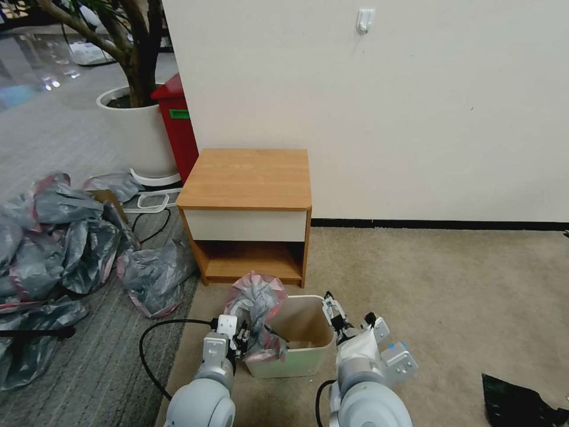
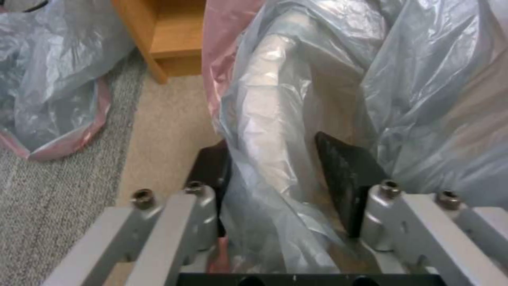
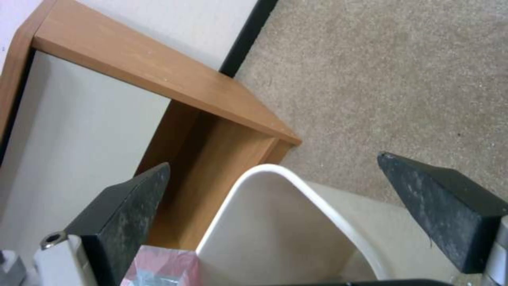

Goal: Pick up the garbage bag from the table and place it over the trash can.

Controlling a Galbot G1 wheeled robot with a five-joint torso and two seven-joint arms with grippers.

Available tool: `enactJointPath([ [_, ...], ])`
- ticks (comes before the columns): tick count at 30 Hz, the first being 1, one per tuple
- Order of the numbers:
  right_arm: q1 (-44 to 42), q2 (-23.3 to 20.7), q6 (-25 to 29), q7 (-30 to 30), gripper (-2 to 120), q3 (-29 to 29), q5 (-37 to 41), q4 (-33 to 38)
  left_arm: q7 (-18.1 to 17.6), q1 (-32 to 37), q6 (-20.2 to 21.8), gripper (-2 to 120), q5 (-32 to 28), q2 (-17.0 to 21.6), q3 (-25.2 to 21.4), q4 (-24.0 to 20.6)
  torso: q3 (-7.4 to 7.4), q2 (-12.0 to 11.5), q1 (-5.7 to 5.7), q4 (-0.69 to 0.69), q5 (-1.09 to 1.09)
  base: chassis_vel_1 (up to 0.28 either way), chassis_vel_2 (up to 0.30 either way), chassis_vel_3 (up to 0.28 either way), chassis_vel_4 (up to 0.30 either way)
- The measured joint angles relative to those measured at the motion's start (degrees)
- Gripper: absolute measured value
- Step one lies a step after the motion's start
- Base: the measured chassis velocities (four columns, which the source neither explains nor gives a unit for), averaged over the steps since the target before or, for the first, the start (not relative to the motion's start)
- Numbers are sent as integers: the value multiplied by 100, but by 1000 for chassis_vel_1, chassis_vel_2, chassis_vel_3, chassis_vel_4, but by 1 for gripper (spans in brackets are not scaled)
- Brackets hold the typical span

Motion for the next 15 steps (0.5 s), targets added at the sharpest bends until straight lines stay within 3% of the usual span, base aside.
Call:
enactJointPath([
  [5,-6,-15,-42,-76,100,-24,-197,25,-19,8,-41,19,5,-4,30,8,0,0,0,1,0,0,0,0,0],
  [8,-40,-55,-217,-250,100,-40,-381,83,-20,34,-299,11,-1,-5,58,19,0,0,0,1,-2,0,0,0,0],
  [10,-72,-102,-439,-424,100,-65,-454,179,-3,74,-851,8,13,9,67,60,0,0,0,0,-3,0,0,0,0],
  [11,-85,-129,-683,-539,100,-137,-442,308,8,112,-1338,7,102,29,58,75,0,0,0,0,-1,0,0,0,0],
  [12,-85,-129,-683,-539,100,-137,-442,308,8,112,-1338,7,102,29,58,75,0,0,0,0,-1,0,0,0,0],
  [15,-159,-166,-1194,-924,100,-212,-257,565,154,201,-2090,6,347,69,-8,82,0,0,0,0,-1,0,0,0,0],
])
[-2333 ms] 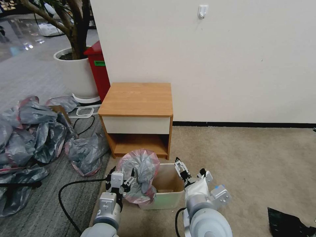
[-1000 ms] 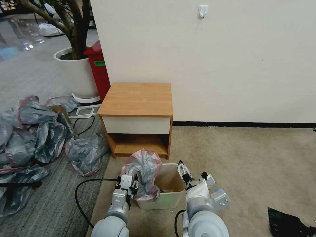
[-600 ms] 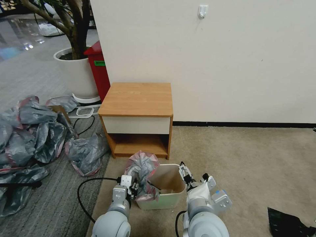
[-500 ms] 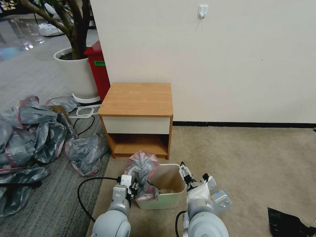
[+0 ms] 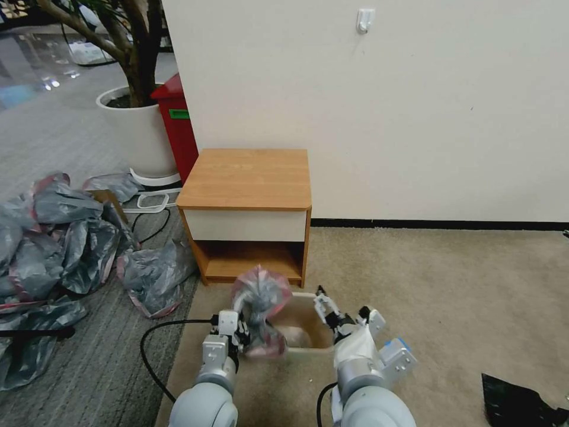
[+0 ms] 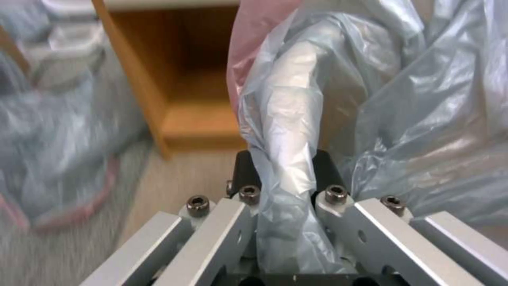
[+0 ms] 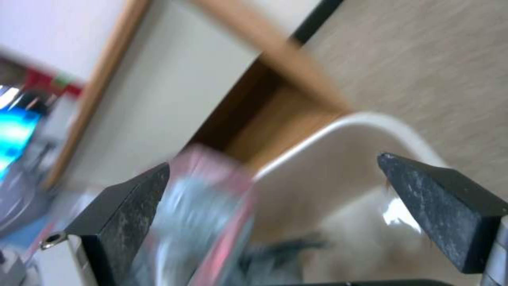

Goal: Pick up the garbage bag from the table and place it over the trash can.

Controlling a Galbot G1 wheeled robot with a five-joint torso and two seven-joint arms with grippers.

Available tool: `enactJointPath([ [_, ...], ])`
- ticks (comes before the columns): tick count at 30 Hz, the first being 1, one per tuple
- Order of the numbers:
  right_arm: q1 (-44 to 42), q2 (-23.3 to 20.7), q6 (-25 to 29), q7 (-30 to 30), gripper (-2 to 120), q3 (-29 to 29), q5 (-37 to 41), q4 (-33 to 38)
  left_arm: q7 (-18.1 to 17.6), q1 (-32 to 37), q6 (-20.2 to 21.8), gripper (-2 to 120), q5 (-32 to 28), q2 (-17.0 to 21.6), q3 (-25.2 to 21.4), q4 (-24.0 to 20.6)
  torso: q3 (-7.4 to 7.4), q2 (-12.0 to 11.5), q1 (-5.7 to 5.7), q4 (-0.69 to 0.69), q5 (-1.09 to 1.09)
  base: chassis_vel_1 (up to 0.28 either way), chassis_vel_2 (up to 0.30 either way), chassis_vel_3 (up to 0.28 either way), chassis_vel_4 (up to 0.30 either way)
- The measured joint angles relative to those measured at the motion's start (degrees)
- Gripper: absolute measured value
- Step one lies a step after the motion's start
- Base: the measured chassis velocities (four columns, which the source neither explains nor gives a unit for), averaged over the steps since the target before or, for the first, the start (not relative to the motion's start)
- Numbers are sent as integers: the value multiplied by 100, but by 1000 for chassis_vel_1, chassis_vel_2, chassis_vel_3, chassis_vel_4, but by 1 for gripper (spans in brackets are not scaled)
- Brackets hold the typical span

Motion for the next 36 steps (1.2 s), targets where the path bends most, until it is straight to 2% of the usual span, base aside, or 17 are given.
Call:
enactJointPath([
  [1,-18,-24,-215,-162,100,2,82,72,72,15,-238,6,93,11,-39,0,0,0,0,0,1,0,0,0,0],
  [2,-18,-24,-215,-162,100,2,82,72,72,15,-238,6,93,11,-39,0,0,0,0,0,1,0,0,0,0],
  [6,82,-139,-998,-855,100,42,335,143,305,62,-969,6,192,36,-87,5,0,0,0,-1,0,0,0,0,0],
  [11,484,-69,-1081,-906,100,32,390,-85,527,133,-1336,6,256,37,-119,-31,0,0,0,0,0,0,0,0,0],
  [19,809,36,-1025,-837,99,136,350,-323,815,213,-1610,6,381,41,-150,-64,0,0,0,0,0,0,0,0,0],
  [24,814,74,-944,-763,89,139,281,-442,917,237,-1674,6,381,39,-152,-86,0,0,0,0,0,0,0,0,0],
  [27,812,105,-861,-770,75,143,176,-514,959,247,-1675,6,363,33,-147,-94,0,0,0,-1,0,0,0,0,0],
  [28,812,105,-861,-770,75,143,176,-514,959,247,-1675,6,363,33,-147,-94,0,0,0,-1,0,0,0,0,0],
  [32,770,112,-789,-867,56,141,85,-526,959,254,-1615,6,230,24,-139,-94,0,0,0,0,0,0,0,0,0],
  [33,770,112,-789,-867,56,141,85,-526,959,254,-1615,6,230,24,-139,-94,0,0,0,0,0,0,0,0,0],
  [36,758,126,-702,-919,43,137,-97,-592,951,260,-1573,6,196,26,-140,-93,0,0,0,0,0,0,0,0,0],
])
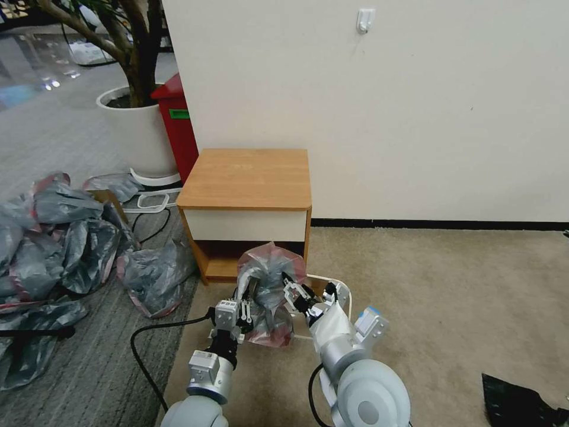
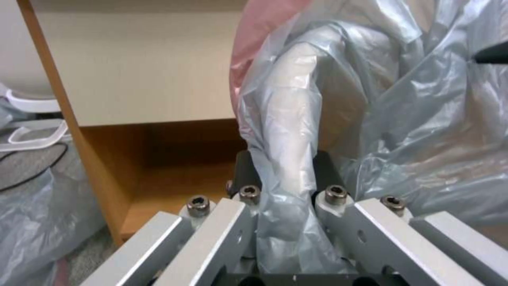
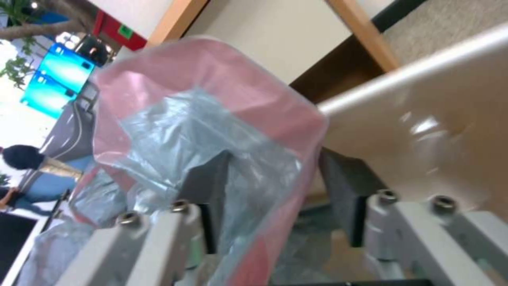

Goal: Pick up the garbage bag from the table and place it over the trash can.

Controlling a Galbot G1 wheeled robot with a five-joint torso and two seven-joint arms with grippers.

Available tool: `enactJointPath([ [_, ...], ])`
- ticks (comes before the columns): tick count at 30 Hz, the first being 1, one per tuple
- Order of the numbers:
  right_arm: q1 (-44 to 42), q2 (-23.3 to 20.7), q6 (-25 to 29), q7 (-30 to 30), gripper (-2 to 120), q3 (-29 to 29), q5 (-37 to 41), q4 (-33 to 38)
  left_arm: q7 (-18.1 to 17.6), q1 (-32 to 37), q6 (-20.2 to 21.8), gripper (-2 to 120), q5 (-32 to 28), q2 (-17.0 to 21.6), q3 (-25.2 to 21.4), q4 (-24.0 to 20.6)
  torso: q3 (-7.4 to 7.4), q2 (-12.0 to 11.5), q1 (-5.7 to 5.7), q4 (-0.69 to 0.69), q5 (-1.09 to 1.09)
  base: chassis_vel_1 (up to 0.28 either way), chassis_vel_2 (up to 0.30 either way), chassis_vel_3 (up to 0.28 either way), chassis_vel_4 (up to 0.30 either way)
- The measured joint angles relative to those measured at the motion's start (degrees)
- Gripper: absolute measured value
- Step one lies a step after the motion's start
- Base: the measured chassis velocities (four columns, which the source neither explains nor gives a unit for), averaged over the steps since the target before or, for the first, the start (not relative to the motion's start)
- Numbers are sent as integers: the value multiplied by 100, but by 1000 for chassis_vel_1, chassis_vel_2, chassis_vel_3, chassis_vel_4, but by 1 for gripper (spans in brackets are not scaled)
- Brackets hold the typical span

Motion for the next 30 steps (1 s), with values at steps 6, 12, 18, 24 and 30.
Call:
enactJointPath([
  [6,-20,33,48,-79,25,-22,-136,-49,-6,18,26,6,-16,1,-3,-2,0,0,0,0,0,0,0,0,0],
  [12,-77,27,53,-168,0,-43,-239,-37,-13,32,68,6,-129,-14,15,-32,0,0,0,0,0,0,0,0,0],
  [18,-178,-23,66,-182,0,-41,-287,110,-41,33,179,6,-372,-22,-9,-32,0,0,0,0,0,0,0,0,0],
  [24,-205,-87,69,-172,0,7,-332,392,-50,34,258,6,-464,-22,-55,-32,0,0,0,0,0,0,0,0,0],
  [30,330,-227,35,-165,0,342,-297,314,-42,51,274,6,-471,-22,-30,-56,0,0,0,1,1,0,0,0,0],
])
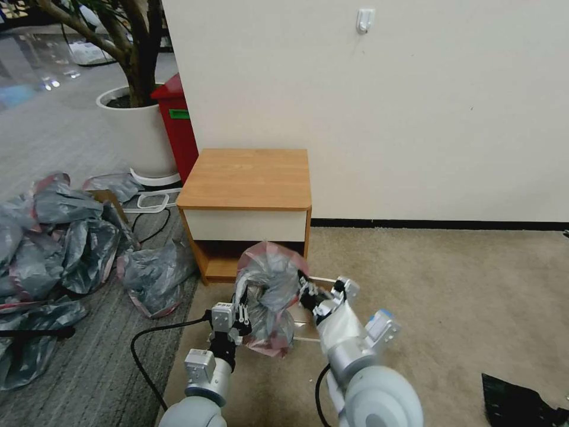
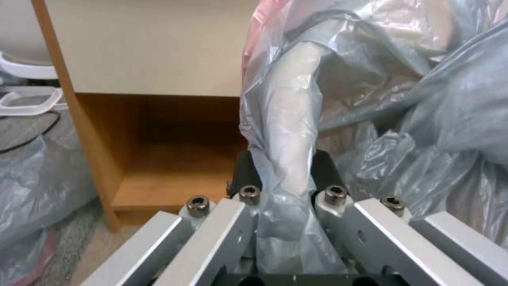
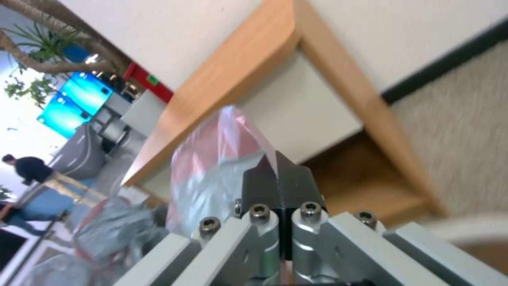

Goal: Pick up the garbage bag from the table and place it over the trash can.

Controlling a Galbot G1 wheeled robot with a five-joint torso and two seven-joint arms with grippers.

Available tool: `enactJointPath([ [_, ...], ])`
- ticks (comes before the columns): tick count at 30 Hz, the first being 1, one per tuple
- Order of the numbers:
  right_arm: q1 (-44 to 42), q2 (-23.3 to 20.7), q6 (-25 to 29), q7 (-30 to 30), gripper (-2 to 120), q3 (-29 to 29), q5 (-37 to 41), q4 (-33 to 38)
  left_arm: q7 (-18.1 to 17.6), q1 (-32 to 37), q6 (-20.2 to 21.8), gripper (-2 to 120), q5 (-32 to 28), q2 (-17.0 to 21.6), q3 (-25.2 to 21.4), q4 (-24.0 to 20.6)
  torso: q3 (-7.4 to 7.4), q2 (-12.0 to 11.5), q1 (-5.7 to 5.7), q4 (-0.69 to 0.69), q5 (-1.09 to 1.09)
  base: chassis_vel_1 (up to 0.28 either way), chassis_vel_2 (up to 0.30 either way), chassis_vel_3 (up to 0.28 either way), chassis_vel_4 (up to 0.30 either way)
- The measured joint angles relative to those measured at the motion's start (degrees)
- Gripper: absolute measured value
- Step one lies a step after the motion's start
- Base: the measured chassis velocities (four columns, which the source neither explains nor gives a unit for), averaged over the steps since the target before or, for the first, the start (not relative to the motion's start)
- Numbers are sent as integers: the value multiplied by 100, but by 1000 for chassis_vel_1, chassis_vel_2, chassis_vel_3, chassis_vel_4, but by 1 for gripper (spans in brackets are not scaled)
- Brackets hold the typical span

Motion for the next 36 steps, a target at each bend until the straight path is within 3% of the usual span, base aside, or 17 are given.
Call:
enactJointPath([
  [12,699,-410,-485,447,0,447,567,-402,109,41,-15,6,-118,-37,-67,-40,0,0,0,-1,0,0,0,0,0],
  [26,694,-746,-1001,843,0,1097,1429,-515,341,-93,-115,6,-925,-123,-338,-68,0,0,0,-1,0,0,0,0,0],
  [30,554,-845,-1086,862,0,1361,1849,-431,368,-168,35,6,-1425,-120,-459,-83,0,0,0,-1,0,0,0,0,0],
  [36,478,-930,-1168,729,0,1645,2369,-325,389,-236,148,6,-1679,-109,-572,-63,0,0,0,-1,0,0,0,0,0],
])
